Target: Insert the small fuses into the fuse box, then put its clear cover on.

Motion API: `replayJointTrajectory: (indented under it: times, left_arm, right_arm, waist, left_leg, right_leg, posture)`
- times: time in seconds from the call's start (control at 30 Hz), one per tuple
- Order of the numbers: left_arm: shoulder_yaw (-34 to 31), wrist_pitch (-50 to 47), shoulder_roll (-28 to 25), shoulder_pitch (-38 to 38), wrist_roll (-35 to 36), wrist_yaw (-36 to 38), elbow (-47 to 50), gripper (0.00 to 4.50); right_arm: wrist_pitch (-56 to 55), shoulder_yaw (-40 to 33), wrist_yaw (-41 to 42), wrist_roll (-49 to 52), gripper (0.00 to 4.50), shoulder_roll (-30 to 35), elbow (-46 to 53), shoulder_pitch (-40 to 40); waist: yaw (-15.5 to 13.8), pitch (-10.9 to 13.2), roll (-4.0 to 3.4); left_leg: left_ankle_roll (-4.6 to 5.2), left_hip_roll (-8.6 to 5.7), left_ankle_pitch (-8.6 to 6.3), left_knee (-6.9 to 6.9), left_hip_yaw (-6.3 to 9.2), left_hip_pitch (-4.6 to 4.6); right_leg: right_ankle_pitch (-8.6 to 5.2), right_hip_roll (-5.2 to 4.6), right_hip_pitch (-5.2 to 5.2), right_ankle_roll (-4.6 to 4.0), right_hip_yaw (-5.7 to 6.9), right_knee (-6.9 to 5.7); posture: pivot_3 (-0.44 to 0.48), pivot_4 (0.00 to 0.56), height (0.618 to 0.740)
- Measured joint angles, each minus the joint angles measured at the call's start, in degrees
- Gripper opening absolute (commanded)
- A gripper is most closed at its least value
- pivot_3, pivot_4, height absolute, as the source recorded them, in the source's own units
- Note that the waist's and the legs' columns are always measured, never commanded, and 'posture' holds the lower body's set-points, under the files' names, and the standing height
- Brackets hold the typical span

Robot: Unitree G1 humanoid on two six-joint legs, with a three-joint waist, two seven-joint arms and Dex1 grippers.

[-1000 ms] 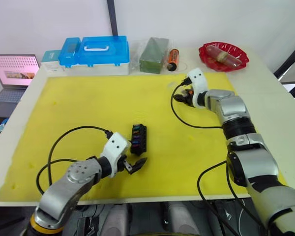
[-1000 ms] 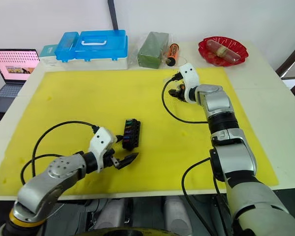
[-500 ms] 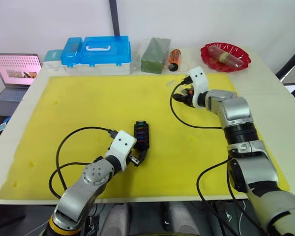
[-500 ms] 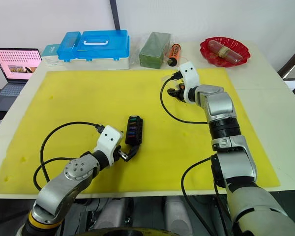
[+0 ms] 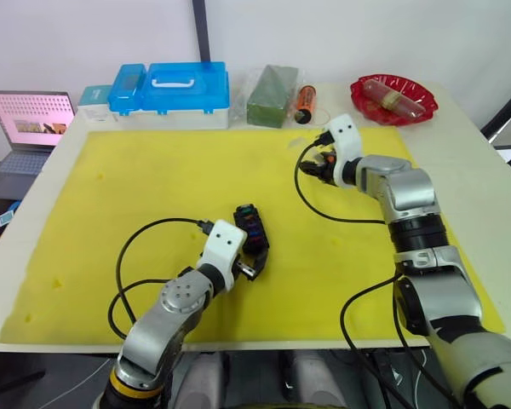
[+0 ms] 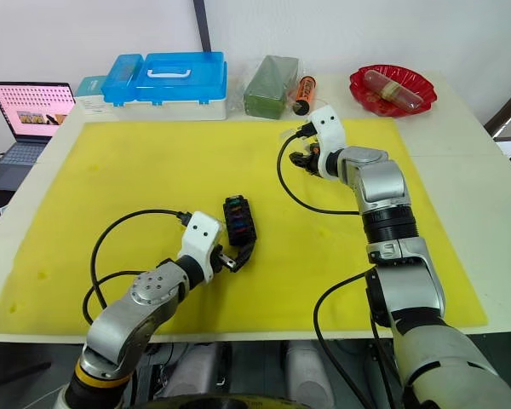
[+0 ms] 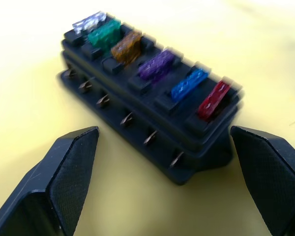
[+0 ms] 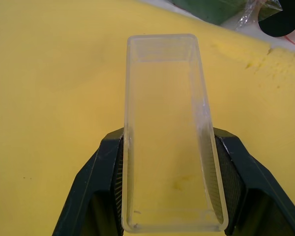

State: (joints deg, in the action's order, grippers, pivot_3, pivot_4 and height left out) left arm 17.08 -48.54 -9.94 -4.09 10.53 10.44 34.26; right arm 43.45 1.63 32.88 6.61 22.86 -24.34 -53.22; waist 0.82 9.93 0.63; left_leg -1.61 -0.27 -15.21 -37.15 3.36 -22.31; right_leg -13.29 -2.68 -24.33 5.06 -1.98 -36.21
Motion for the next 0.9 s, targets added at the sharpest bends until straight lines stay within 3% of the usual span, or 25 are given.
replayJointTrajectory:
  times: [0.13,0.5,0.6,0.73,0.9]
  left_arm:
    - [-0.8,-1.8,2.4,-0.7,0.9,-0.7,0.0,4.5]
    - [-0.9,-3.5,2.2,-1.2,-1.1,-3.6,-0.9,4.5]
    - [-1.2,-3.5,2.1,-1.2,-1.3,-3.8,-0.9,3.99]
    - [-2.8,-3.6,1.4,-1.2,-1.7,-4.3,-0.7,2.63]
    - [-7.9,-4.8,-2.6,0.1,-1.6,-3.7,2.8,2.63]
  right_arm:
    - [0.0,0.0,0.0,0.3,1.9,0.0,0.0,0.0]
    - [0.0,0.3,0.0,0.4,1.9,0.0,0.2,0.0]
    - [0.0,0.3,0.0,0.4,1.9,0.0,0.6,0.0]
    - [0.0,0.3,-0.1,0.4,1.9,-0.2,0.6,0.0]
    - [0.0,0.3,-0.1,0.5,1.9,-0.2,1.0,0.1]
  waist:
    - [0.1,0.0,0.0]
    - [0.2,0.0,0.0]
    - [0.3,0.0,0.0]
    - [0.3,0.0,0.0]
    - [0.3,0.0,0.0]
  left_leg:
    - [0.0,0.0,0.0,0.0,0.01,0.0]
    - [0.0,0.01,0.0,0.01,0.01,0.01]
    - [0.0,0.01,0.0,0.03,0.01,0.02]
    - [0.0,0.01,0.0,0.03,0.01,0.02]
    - [0.0,0.02,0.0,0.05,0.02,0.02]
  right_leg:
    - [0.0,0.02,0.0,0.0,0.0,-0.01]
    - [0.0,0.03,0.0,0.0,0.0,-0.01]
    - [0.0,0.04,0.0,-0.01,0.0,-0.01]
    - [0.0,0.04,0.0,0.0,0.0,-0.01]
    - [0.0,0.04,-0.02,-0.01,0.0,-0.01]
  posture:
    - [0.0,0.15,0.74]
    - [0.0,0.15,0.74]
    - [0.0,0.15,0.74]
    - [0.0,0.15,0.74]
    - [0.0,0.15,0.74]
